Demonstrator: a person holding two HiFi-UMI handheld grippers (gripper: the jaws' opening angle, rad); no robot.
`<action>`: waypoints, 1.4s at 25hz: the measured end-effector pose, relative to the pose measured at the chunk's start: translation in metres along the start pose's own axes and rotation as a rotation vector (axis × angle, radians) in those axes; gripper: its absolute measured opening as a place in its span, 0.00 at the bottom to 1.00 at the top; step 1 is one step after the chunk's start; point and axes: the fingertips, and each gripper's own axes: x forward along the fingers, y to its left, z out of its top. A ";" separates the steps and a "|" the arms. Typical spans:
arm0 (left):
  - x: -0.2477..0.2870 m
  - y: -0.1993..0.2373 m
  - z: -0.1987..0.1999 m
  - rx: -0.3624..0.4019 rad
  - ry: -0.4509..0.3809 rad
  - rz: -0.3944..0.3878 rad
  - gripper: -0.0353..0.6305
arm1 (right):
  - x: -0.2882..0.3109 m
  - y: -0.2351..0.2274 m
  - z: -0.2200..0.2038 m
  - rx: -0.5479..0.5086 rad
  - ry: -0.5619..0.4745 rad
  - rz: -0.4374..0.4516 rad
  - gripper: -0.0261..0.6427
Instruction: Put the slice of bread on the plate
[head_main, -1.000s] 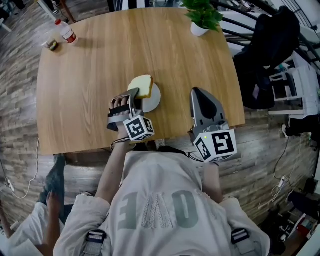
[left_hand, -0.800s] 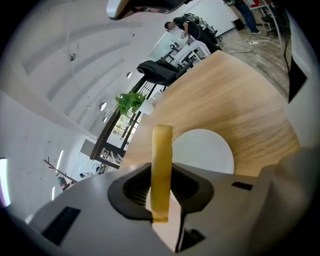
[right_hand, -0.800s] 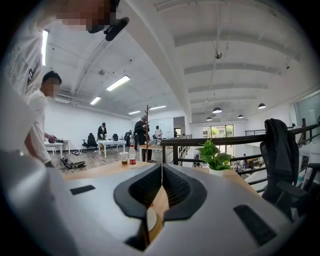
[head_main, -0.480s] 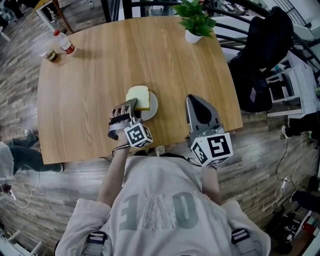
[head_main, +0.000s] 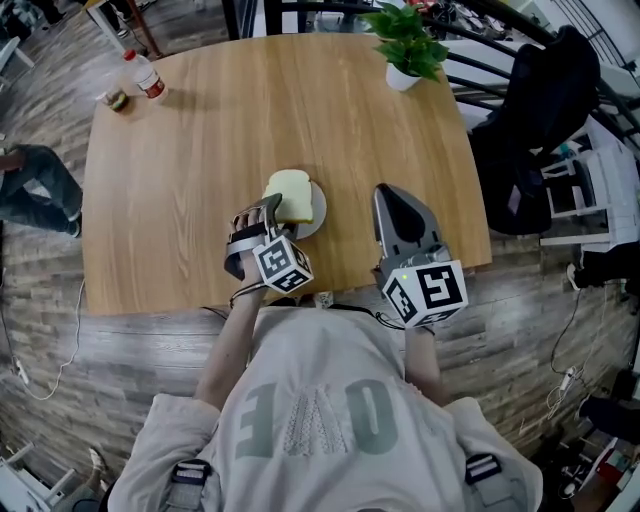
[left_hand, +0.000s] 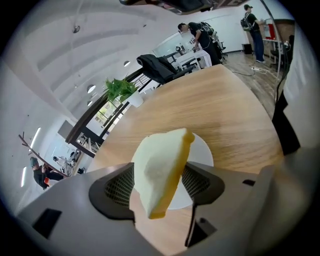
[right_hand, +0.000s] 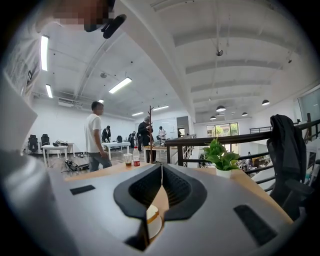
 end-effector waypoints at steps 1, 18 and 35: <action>0.000 -0.003 -0.001 -0.008 0.000 -0.013 0.48 | 0.001 0.001 0.000 0.002 -0.001 0.004 0.07; -0.021 -0.005 0.002 -0.206 -0.050 -0.073 0.53 | 0.016 0.008 0.006 0.008 -0.022 0.050 0.07; -0.166 0.238 0.089 -0.758 -0.711 0.373 0.53 | 0.051 0.002 0.097 -0.091 -0.274 0.050 0.07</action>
